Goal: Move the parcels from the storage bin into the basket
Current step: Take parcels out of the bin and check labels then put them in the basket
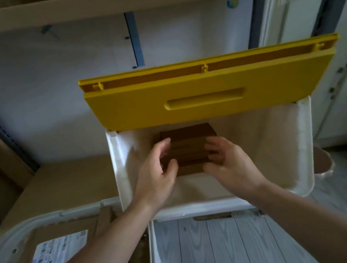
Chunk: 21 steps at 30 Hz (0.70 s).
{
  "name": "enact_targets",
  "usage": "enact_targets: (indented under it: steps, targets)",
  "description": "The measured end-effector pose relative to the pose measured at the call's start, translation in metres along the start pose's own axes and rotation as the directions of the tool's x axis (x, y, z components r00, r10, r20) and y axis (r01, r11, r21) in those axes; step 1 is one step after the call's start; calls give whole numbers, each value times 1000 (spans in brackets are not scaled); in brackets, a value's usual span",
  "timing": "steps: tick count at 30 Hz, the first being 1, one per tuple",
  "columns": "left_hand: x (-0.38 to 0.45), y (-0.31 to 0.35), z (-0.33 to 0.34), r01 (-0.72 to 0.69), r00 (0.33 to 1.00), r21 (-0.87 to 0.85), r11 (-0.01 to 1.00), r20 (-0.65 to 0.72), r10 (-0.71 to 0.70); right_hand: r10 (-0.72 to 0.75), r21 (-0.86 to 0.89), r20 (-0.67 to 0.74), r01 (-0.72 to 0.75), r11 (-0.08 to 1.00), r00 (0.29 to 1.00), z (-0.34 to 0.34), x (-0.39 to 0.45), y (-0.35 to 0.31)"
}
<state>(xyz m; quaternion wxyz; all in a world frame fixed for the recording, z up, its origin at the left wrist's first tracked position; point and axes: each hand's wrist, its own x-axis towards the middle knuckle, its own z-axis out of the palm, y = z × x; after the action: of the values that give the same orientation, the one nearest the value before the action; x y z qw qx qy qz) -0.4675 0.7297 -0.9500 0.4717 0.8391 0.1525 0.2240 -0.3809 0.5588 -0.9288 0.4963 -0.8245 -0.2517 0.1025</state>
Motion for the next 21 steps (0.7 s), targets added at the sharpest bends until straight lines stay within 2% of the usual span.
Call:
enact_targets:
  steps: [5,9,15,21]
  targets:
    - [29,-10,29,103,994,88,991,-36,-100,23,-70,-21,-25,997,1000,10,36,15]
    - [69,-29,50,227,970,152,962,-125,-209,130,-113,10,-128,985,991,22,66,36]
    - [125,-59,67,423,871,2,906,-279,-405,124,-250,-95,-145,957,988,29,117,65]
    - [129,-81,78,511,820,-211,833,-172,-546,233,-152,-42,-236,960,972,39,146,84]
